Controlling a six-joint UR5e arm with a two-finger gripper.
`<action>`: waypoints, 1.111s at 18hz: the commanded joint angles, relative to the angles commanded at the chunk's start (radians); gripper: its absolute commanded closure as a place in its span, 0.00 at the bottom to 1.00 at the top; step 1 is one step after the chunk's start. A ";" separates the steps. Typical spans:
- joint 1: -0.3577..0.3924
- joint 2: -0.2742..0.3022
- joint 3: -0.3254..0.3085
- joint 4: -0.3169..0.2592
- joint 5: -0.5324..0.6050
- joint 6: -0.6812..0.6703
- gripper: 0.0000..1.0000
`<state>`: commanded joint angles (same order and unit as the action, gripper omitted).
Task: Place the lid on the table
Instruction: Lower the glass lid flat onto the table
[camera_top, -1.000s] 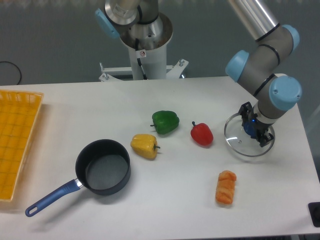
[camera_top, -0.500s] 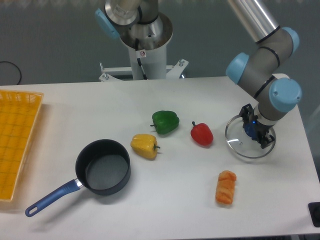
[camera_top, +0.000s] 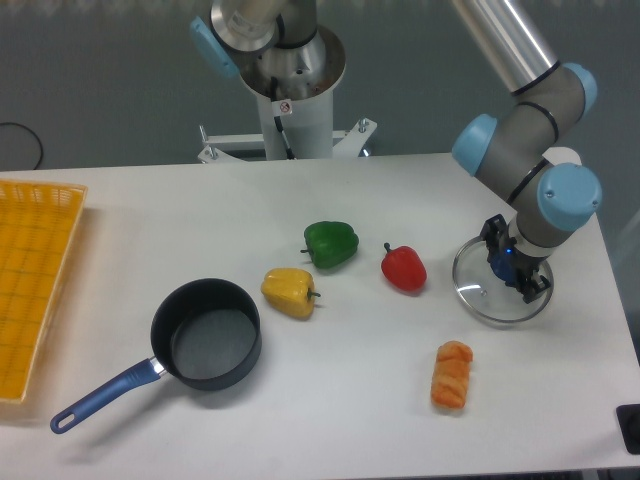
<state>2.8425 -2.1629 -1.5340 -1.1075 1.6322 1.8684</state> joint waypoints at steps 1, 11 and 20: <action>0.000 0.000 0.000 0.000 0.002 0.002 0.41; -0.003 0.000 -0.014 0.002 0.028 0.003 0.41; -0.005 0.000 -0.023 0.006 0.025 -0.003 0.41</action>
<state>2.8379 -2.1629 -1.5570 -1.1014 1.6567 1.8653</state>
